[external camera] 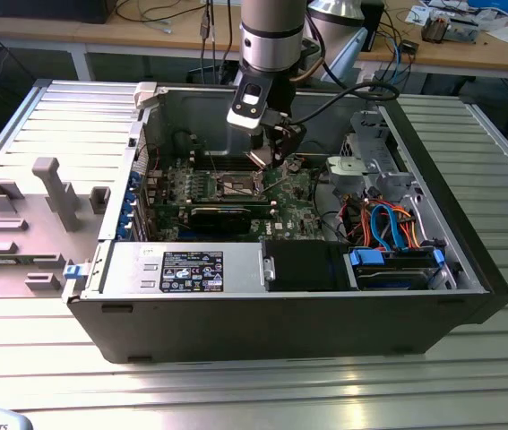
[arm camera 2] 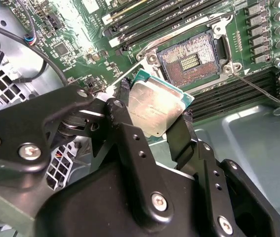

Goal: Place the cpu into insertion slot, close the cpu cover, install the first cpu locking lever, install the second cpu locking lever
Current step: 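Place the cpu into insertion slot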

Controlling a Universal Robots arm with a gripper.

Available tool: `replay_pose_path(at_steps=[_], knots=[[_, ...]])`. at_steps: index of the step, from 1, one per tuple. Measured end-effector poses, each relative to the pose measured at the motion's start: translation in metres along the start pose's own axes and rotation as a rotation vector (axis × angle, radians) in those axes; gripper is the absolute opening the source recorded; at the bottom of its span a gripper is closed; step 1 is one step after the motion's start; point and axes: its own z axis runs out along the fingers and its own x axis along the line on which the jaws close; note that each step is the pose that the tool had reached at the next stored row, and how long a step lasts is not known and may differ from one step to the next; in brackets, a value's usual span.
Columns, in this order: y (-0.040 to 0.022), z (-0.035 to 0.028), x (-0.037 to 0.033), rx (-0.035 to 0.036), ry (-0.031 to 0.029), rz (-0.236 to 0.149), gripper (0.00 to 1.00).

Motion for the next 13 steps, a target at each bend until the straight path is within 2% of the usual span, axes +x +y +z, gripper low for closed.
replay_pose_path(at_steps=[13], knots=[[0.0,0.0004,0.0,-0.0004,-0.0023,0.022,0.54]])
